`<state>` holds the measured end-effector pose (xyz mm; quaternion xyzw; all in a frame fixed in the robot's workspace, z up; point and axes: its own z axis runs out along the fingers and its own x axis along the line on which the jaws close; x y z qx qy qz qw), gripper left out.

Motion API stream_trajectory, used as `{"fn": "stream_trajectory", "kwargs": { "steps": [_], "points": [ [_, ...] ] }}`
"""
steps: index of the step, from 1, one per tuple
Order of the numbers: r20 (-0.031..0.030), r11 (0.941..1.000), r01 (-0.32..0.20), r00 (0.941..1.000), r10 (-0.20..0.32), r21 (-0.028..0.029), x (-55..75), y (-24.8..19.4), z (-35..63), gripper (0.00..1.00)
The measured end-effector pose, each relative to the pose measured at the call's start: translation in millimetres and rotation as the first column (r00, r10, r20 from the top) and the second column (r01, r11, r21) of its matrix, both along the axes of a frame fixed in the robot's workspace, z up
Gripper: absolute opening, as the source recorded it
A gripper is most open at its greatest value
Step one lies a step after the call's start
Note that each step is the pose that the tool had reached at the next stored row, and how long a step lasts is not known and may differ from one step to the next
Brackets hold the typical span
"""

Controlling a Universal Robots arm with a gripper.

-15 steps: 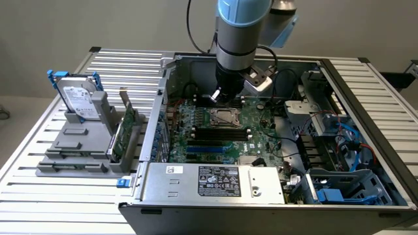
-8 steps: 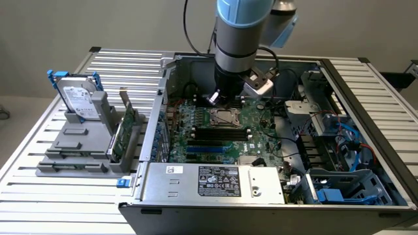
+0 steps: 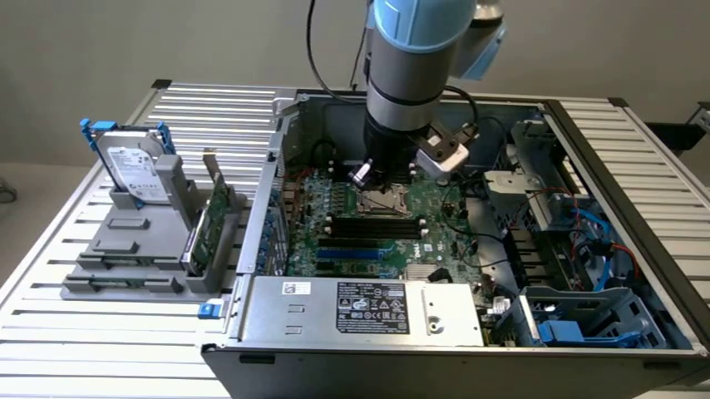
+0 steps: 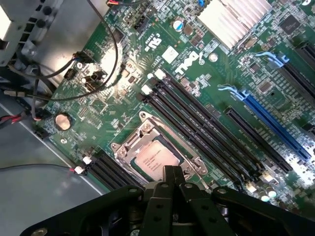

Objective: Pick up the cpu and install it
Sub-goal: 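Install the first cpu locking lever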

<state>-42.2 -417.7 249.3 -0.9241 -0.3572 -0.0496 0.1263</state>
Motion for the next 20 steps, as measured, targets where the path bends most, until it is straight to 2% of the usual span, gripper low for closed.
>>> {"fn": "stream_trajectory", "kwargs": {
  "steps": [2, 12, 15, 20],
  "points": [
    [-0.0056, 1.0000, 0.000, 1.0000, 0.000, 0.0006, -2.5, -2.8, 0.0, 0.11],
    [-0.0294, 1.0000, 0.001, 0.9996, -0.001, 0.0007, -20.3, -11.4, 0.0, 0.11],
    [-0.0298, 1.0000, 0.001, 0.9996, -0.001, 0.0006, -21.0, -17.7, -0.3, 0.11],
    [-0.0297, 1.0000, 0.001, 0.9996, -0.001, 0.0012, -21.1, -18.7, -2.9, 0.11]
  ]
}}
